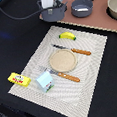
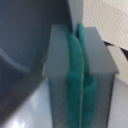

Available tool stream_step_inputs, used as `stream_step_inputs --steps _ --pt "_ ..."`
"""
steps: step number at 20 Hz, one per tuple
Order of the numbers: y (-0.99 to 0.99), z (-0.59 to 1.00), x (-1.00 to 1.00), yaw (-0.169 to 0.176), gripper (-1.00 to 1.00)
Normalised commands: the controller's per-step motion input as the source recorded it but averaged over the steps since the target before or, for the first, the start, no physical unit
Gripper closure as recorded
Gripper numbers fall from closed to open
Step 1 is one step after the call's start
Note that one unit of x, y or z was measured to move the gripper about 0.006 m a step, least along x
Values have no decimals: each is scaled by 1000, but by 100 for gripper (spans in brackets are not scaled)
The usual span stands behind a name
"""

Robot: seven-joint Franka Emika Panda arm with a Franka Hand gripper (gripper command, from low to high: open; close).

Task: Interact with the objects in diverse but meaningful ways.

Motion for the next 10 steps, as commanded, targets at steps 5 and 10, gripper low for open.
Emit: stream_step_inputs --steps 5,10 --pt "-827 0 -211 -41 100" --pt "-766 0 -285 -55 100"
